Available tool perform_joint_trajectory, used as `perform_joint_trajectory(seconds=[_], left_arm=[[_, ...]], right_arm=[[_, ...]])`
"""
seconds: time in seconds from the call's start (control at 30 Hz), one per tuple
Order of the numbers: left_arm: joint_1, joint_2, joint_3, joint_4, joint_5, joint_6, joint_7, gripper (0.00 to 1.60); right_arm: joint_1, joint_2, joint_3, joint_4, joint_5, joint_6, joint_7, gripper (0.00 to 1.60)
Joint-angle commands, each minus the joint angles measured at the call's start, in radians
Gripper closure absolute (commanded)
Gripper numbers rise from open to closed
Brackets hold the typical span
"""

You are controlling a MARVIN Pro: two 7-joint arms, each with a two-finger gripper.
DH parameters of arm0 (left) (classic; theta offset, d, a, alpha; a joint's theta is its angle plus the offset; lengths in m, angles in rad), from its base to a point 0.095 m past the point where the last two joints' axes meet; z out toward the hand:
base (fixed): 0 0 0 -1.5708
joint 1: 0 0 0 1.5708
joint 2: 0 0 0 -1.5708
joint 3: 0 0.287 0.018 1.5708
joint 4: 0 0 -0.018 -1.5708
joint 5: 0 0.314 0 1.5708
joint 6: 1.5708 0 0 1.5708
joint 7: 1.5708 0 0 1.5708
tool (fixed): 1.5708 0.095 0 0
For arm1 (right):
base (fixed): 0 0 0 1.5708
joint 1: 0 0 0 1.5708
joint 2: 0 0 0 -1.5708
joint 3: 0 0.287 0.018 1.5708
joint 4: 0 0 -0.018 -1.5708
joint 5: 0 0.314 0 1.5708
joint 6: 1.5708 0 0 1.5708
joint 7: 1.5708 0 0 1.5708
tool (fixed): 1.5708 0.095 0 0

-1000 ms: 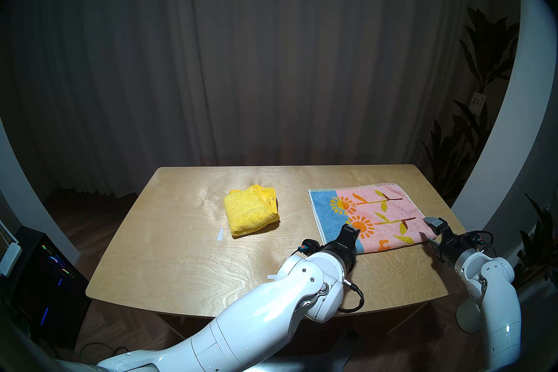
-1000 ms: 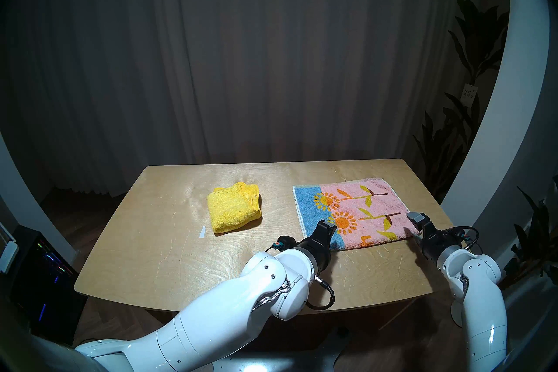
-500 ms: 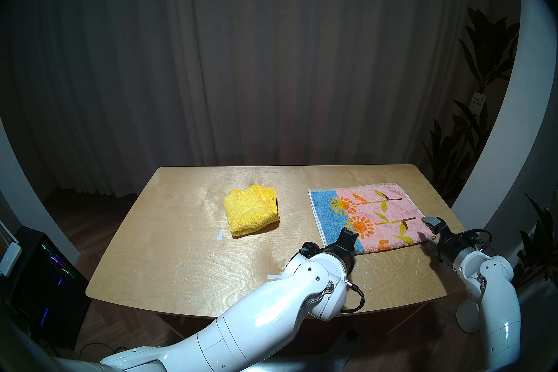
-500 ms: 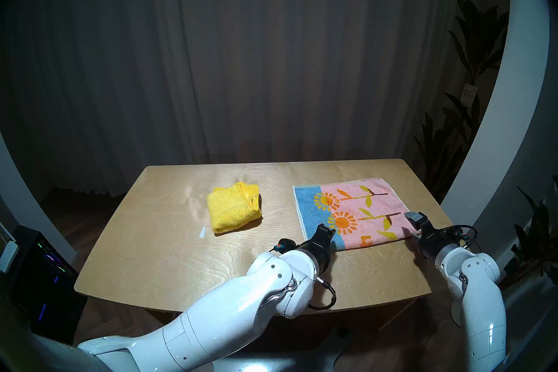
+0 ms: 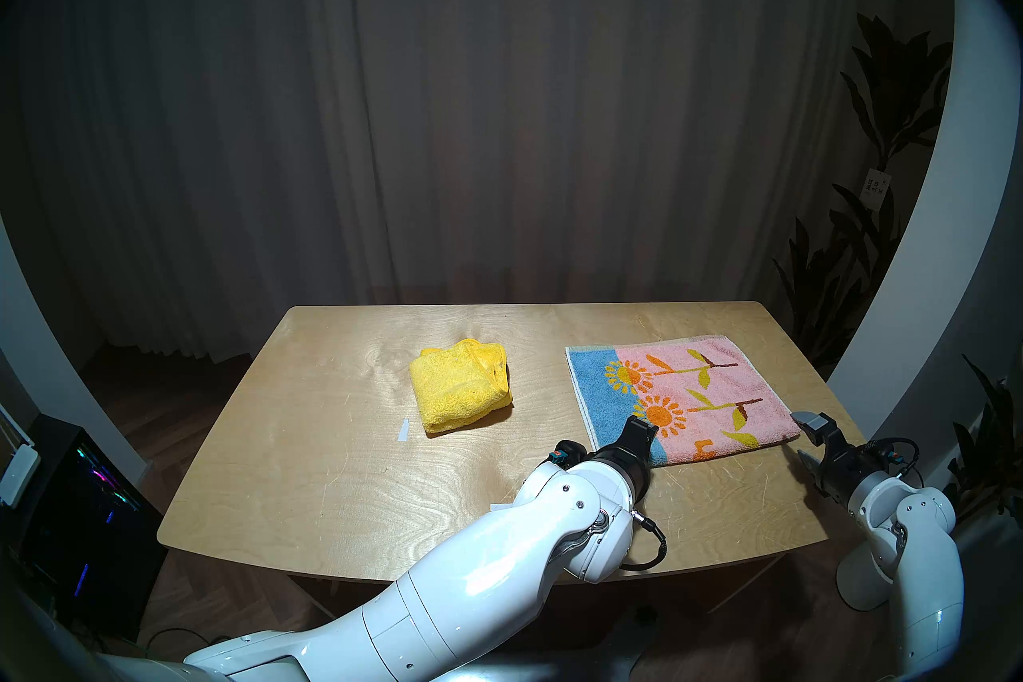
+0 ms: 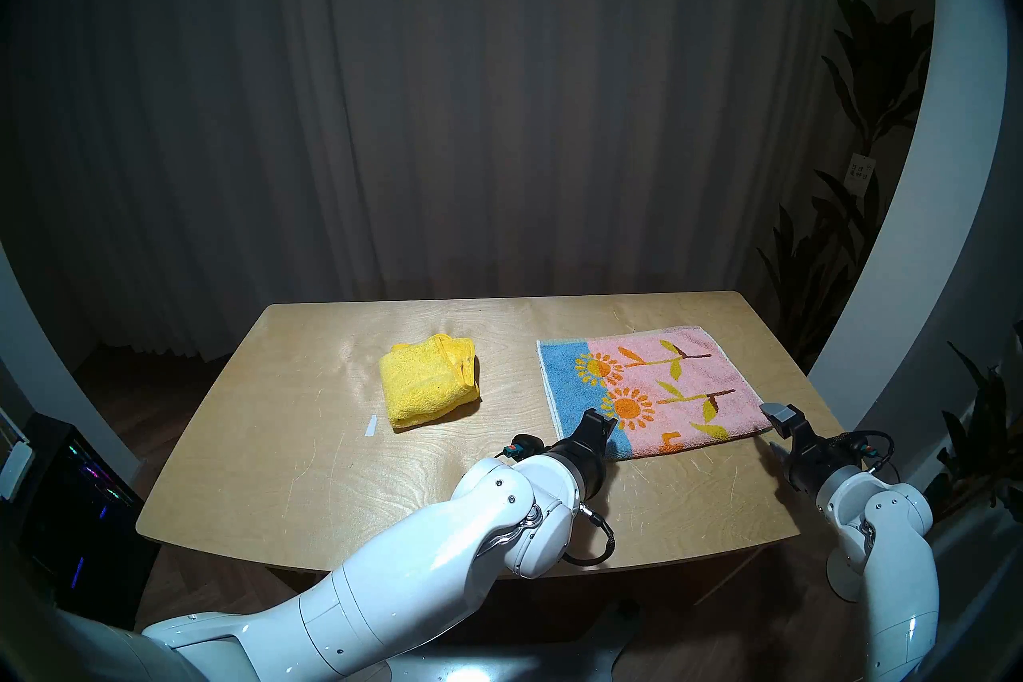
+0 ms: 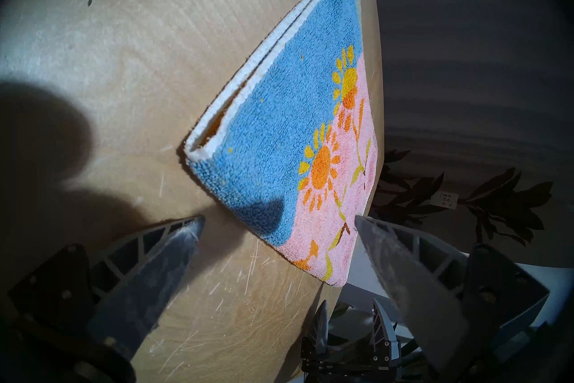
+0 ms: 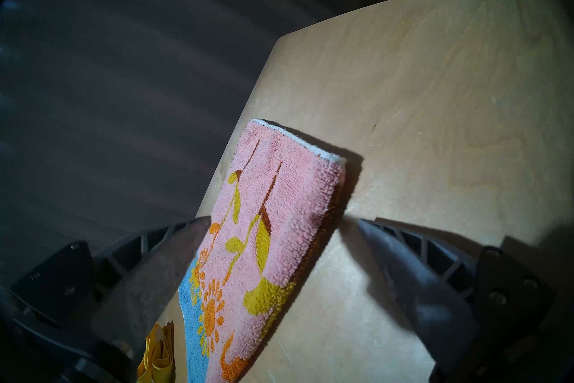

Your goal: Fold each towel twice and stack them on table

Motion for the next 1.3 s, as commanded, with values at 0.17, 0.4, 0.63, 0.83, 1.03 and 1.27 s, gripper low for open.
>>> perform_joint_trajectory(seconds=[0.17,0.4,0.63,0.83,1.03,1.27], left_arm=[[-0.031,-0.010,-0.018,0.039,0.008,0.008,-0.008,0.00],[-0.036,-0.005,-0.034,0.048,0.007,0.014,-0.005,0.00],[-0.039,-0.001,-0.043,0.054,0.002,0.032,-0.001,0.00],[-0.041,0.006,-0.052,0.053,0.003,0.041,0.004,0.00],[-0.039,0.010,-0.059,0.049,0.002,0.051,0.002,0.00],[-0.040,0.011,-0.060,0.050,0.003,0.066,0.000,0.00]], right_arm=[[0.037,0.000,-0.041,0.067,-0.047,-0.045,0.050,0.00],[0.062,-0.009,-0.064,0.062,-0.052,-0.057,0.022,0.00],[0.081,-0.012,-0.087,0.032,-0.050,-0.043,-0.071,0.00],[0.111,-0.012,-0.107,-0.002,-0.038,-0.012,-0.180,0.00],[0.142,-0.022,-0.125,-0.007,-0.043,-0.012,-0.274,0.00],[0.164,-0.033,-0.131,-0.014,-0.039,-0.031,-0.392,0.00]])
